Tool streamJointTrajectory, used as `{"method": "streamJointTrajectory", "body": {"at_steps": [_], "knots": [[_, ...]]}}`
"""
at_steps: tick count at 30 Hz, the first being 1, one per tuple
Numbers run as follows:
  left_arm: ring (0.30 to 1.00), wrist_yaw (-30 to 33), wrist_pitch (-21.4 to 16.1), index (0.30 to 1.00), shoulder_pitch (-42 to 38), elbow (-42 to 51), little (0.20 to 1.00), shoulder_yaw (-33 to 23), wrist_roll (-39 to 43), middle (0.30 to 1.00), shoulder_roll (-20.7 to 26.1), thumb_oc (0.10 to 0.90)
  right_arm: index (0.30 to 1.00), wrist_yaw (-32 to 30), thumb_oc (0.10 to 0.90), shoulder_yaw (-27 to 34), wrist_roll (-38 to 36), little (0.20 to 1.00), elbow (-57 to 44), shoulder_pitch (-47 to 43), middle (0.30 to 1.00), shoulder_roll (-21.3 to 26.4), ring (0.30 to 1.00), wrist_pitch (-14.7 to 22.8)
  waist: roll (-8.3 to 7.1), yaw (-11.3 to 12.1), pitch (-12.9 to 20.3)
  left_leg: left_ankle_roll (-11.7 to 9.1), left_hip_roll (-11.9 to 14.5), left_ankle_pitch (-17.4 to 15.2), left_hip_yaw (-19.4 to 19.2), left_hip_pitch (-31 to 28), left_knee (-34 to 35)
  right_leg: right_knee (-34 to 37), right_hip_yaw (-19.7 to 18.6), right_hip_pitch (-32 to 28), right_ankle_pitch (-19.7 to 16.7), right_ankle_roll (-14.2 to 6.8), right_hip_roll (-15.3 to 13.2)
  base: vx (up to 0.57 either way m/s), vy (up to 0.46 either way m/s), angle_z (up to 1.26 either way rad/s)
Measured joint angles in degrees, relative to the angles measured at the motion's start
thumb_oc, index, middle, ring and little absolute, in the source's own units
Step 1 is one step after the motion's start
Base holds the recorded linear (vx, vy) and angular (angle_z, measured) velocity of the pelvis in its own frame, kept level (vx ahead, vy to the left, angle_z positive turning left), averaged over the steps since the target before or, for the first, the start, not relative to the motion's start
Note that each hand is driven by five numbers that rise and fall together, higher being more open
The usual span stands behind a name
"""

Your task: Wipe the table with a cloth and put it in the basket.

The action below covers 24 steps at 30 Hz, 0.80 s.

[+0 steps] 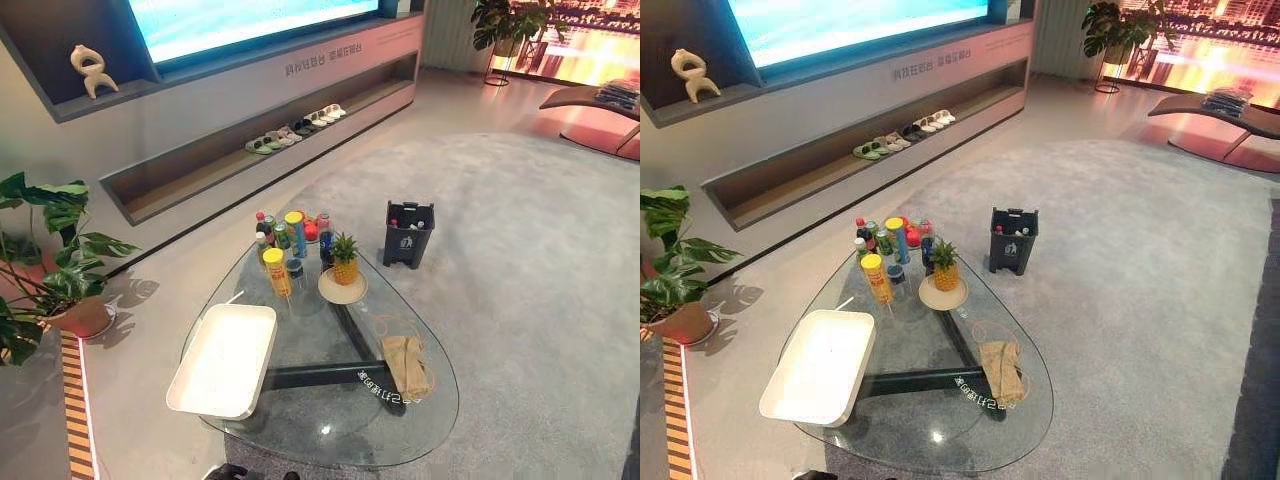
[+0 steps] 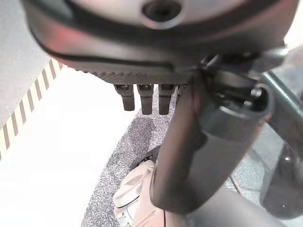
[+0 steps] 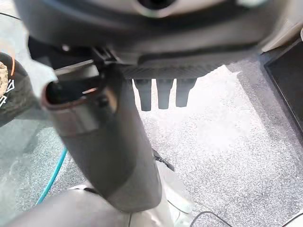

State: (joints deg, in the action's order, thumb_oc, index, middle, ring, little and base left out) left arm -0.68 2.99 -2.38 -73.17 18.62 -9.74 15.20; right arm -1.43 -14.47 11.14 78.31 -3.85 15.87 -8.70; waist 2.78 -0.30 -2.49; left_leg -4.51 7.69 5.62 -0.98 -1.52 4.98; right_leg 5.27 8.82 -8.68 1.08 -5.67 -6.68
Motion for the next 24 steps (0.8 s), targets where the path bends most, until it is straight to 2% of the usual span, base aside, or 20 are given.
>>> {"method": "streamJointTrajectory", "body": {"at_steps": [24], "knots": [[0.9, 0.24, -0.03, 0.9, 0.0, 0.0, 0.9, -0.02, 0.0, 0.9, -0.03, 0.8, 0.9, 0.0, 0.8, -0.04, 0.0, 0.9, 0.0, 0.0, 0.9, 0.0, 0.9, -0.01, -0.02, 0.03, -0.02, 0.0, 0.0, 0.0, 0.0, 0.03, 0.0, 0.0, 0.01, 0.02, 0.0, 0.0, 0.0, 0.0, 0.0, -0.02]]}}
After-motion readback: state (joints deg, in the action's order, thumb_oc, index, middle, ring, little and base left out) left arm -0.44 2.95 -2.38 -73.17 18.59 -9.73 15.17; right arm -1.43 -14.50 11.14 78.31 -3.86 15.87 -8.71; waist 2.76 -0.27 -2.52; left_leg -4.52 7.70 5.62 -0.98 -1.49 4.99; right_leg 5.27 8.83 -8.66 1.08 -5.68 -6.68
